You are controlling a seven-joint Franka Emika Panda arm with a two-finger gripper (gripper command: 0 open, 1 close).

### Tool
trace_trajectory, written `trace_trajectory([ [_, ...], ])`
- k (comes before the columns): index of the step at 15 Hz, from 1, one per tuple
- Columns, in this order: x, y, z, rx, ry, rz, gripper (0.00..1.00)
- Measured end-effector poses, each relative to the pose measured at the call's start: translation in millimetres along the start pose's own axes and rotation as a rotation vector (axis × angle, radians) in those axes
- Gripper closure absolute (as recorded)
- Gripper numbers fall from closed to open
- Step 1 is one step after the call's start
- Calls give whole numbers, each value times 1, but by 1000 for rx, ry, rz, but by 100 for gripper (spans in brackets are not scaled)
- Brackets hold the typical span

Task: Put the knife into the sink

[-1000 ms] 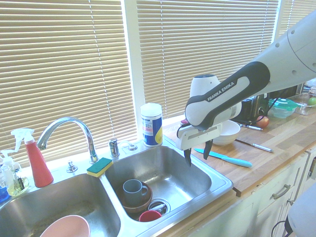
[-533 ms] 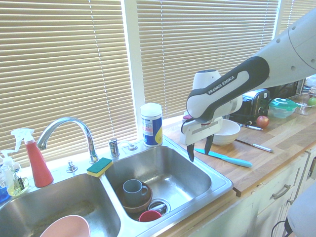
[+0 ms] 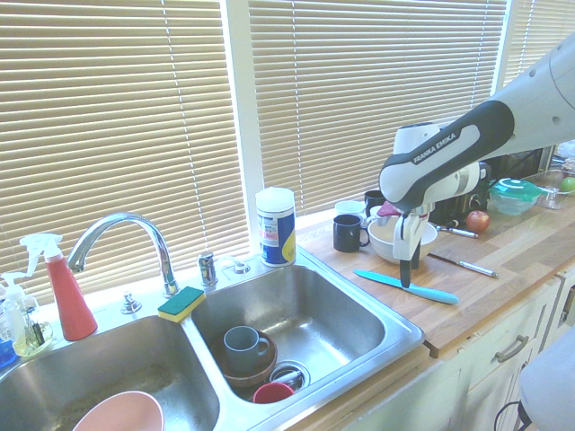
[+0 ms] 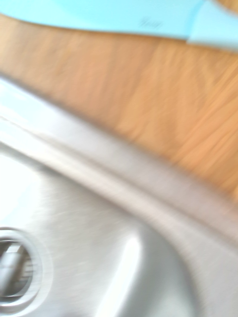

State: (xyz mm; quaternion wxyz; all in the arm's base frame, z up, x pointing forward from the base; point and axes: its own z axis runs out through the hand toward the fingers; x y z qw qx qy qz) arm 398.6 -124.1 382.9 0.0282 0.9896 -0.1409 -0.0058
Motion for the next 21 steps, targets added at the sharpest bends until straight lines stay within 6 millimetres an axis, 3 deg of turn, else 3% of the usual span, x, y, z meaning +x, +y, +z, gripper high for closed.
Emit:
trace_trajectory([
  [3,5,20,20,-47,11,7,0],
  [7,6,29,57,-67,-9,23,0],
  [15,18,23,69,-21,84,124,0],
  [16,18,22,70,-14,85,132,100],
  [21,18,22,70,-3,82,146,100],
])
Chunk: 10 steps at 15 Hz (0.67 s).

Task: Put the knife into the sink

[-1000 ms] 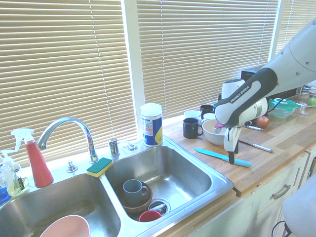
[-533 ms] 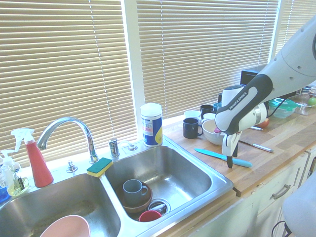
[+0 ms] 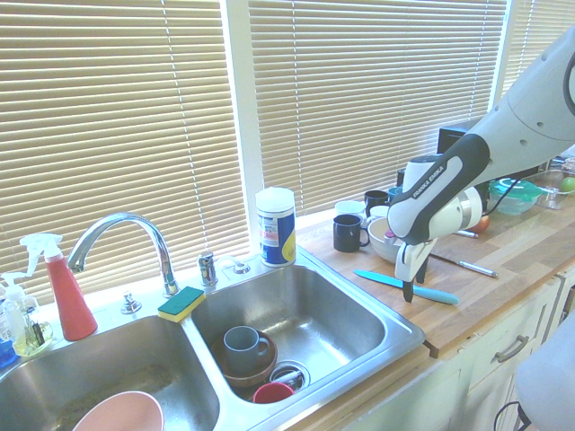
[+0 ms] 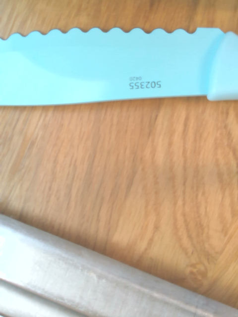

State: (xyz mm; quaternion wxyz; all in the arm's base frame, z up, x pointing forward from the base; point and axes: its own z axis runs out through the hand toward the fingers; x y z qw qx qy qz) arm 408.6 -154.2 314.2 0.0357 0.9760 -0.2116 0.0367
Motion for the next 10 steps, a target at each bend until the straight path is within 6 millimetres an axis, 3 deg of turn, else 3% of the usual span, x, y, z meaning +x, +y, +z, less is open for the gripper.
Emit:
trace_trajectory([
  [10,-7,0,2,39,-23,41,100],
])
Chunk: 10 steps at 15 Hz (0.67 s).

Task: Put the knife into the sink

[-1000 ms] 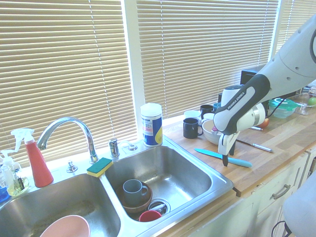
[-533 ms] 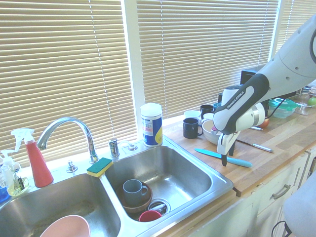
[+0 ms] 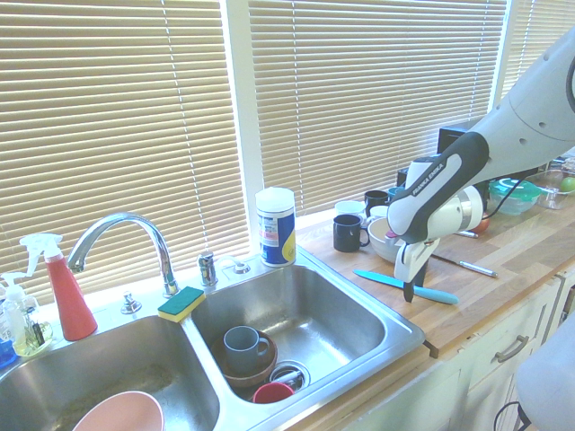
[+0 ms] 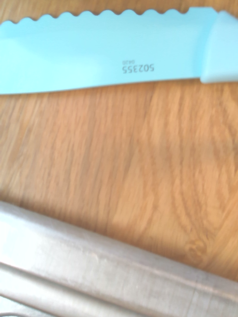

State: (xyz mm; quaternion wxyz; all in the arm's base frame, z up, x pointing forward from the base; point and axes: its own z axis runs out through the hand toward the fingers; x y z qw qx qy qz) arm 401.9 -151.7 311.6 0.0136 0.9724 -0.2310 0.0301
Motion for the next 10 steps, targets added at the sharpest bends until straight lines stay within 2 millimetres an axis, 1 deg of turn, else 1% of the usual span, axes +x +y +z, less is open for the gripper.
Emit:
trace_trajectory([
  [5,-3,1,0,7,-3,9,100],
  [10,-3,6,-1,9,4,22,100],
])
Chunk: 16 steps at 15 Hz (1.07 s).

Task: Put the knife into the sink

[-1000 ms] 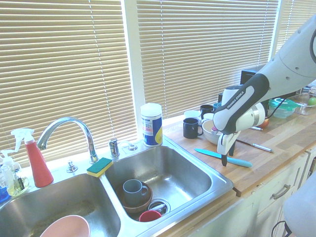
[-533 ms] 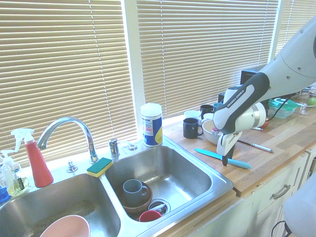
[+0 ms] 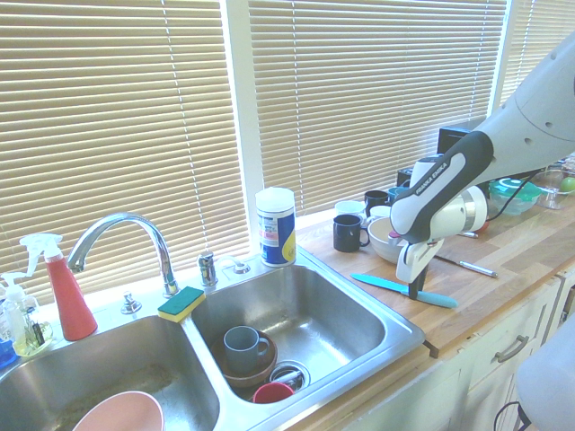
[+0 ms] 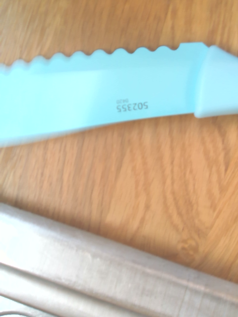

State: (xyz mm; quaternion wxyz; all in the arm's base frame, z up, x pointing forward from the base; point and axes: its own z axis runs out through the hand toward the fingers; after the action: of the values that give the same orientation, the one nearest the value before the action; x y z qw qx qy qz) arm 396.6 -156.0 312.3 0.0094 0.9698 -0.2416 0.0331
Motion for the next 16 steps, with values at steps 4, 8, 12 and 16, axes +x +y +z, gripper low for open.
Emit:
trace_trajectory([
  [4,-1,1,0,2,5,5,100],
  [8,-1,1,-1,8,5,26,100],
  [12,4,-4,-26,42,36,44,100],
  [16,7,-12,-77,77,82,40,100],
])
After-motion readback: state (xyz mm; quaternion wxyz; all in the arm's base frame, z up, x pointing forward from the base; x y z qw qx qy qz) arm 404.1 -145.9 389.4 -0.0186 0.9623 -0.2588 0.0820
